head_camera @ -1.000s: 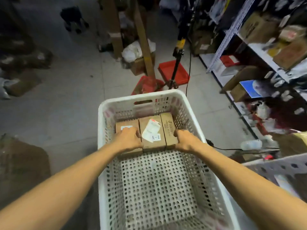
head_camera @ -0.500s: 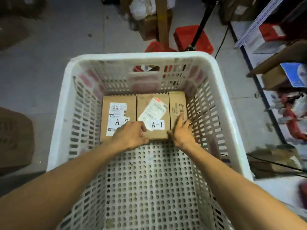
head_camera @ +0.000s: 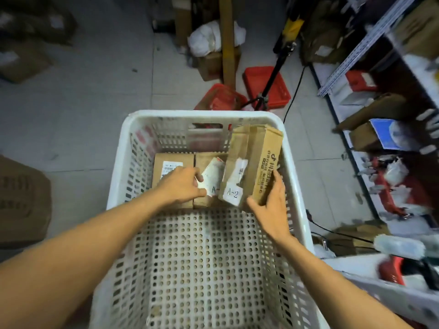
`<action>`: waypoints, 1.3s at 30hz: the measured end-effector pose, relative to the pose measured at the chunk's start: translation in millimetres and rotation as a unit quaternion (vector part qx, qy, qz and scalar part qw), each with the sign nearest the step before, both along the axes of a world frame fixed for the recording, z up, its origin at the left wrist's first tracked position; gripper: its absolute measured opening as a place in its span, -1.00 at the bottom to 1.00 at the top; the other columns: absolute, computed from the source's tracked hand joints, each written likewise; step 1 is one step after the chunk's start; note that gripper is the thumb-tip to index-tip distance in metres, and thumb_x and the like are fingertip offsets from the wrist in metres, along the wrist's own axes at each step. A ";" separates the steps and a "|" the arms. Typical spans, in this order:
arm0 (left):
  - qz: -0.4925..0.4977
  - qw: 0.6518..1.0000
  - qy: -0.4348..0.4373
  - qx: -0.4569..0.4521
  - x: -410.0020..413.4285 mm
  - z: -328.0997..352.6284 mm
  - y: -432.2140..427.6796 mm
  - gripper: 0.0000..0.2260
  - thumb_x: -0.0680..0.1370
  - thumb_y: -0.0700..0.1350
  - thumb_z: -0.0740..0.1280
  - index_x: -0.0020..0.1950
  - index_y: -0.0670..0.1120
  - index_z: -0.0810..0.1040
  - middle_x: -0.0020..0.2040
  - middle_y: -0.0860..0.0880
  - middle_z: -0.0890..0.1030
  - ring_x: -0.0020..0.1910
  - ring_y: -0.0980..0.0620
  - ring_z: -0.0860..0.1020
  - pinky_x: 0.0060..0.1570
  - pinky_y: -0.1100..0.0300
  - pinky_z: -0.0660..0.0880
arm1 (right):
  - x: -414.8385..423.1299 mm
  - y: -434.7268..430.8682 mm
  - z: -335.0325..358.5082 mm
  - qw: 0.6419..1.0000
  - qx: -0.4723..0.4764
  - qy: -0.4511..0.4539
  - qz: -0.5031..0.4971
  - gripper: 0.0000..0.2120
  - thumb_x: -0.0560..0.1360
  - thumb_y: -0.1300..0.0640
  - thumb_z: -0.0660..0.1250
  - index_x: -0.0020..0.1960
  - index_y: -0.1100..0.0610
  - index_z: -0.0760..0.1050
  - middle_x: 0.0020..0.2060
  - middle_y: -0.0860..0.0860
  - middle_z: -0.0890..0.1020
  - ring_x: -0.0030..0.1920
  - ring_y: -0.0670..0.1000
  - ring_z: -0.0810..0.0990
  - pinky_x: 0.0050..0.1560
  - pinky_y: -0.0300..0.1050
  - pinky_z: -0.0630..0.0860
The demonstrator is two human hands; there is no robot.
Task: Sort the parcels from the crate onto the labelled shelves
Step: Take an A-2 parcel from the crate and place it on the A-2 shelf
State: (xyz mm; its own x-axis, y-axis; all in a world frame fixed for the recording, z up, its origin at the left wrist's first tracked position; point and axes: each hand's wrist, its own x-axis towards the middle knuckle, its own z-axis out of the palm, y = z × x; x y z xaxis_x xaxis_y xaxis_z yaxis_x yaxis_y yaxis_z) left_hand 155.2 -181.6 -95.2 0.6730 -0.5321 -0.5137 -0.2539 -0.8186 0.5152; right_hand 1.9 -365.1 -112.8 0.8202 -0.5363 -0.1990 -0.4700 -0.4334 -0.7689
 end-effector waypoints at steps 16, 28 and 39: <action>0.036 0.988 -0.150 -0.028 -18.7 214.3 44.4 -0.69 0.41 0.08 0.42 0.09 0.00 0.55 -0.08 0.05 0.59 -0.03 0.02 0.56 0.06 0.09 0.52 | 17.8 17.0 171.8 0.911 0.410 -0.044 -0.025 -0.46 0.37 0.39 0.40 0.32 0.28 0.38 -0.26 0.07 0.66 -0.44 -0.08 0.60 -0.50 -0.23 0.47; -0.012 0.971 -0.238 -0.025 -82.1 317.5 105.8 -0.73 0.46 0.00 0.35 0.14 -0.01 0.54 0.04 0.02 0.62 0.03 0.00 0.57 0.09 0.04 0.52 | -63.8 62.3 260.8 0.915 0.377 -0.137 -0.044 -0.13 0.34 0.50 0.25 0.46 -0.15 0.10 -0.12 0.16 0.64 -0.34 0.11 0.59 -0.43 -0.10 0.48; -0.170 0.947 -0.269 -0.052 -177.9 373.5 120.6 -0.80 0.51 -0.04 0.34 0.11 -0.04 0.56 0.06 -0.03 0.64 -0.06 0.06 0.58 -0.01 0.14 0.55 | -216.0 116.9 330.4 0.921 0.285 -0.217 -0.154 -0.29 0.42 0.24 0.44 0.47 0.19 0.20 0.30 0.10 0.48 0.13 0.00 0.52 0.03 -0.10 0.49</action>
State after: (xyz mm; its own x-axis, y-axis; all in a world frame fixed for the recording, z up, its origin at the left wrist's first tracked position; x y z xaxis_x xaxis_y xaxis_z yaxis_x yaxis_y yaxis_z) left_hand -22.6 -60.9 278.2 0.6032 -0.7938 -0.0779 -0.7421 -0.5943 0.3099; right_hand -214.2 -248.1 217.6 0.7152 -0.6670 -0.2086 -0.0976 0.2003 -0.9749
